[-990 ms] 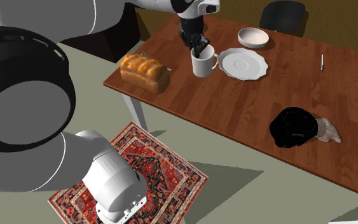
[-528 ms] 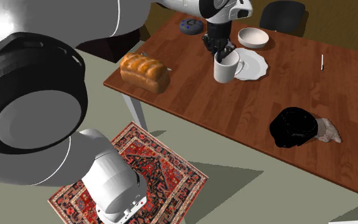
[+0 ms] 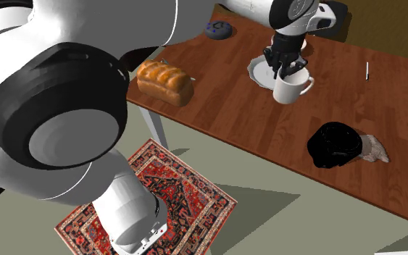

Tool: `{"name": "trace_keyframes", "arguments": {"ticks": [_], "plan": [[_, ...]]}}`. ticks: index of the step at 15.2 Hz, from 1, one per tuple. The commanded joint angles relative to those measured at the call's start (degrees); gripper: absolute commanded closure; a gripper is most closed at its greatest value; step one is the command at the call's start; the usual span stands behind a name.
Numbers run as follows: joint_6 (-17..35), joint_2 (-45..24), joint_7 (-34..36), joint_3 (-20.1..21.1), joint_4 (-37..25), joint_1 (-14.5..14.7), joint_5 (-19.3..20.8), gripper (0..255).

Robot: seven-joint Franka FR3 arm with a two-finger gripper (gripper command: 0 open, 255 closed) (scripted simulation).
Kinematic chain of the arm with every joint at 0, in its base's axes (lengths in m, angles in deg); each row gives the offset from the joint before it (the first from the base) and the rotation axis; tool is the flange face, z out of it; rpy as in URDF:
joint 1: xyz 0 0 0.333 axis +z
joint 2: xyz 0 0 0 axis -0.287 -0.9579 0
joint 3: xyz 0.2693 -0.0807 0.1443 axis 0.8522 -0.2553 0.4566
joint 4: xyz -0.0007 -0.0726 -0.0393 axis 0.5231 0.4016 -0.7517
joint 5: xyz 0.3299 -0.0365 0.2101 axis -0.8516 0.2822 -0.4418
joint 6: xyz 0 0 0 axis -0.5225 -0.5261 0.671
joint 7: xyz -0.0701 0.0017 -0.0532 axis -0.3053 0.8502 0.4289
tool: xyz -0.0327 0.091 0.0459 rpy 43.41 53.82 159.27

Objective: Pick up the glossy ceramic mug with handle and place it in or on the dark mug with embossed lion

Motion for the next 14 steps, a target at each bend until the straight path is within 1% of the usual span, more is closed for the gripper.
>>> {"name": "trace_keyframes", "arguments": {"ticks": [1, 8, 14], "plan": [[-0.2, -1.7, -2.7, -1.4, -2.1, -1.1, -0.3, 255], [-2.3, -10.4, -11.6, -5.6, -13.2, -5.1, -2.4, 255], [-6.1, -20.1, -18.6, -8.1, -26.6, -9.4, -5.1, 255]]}}
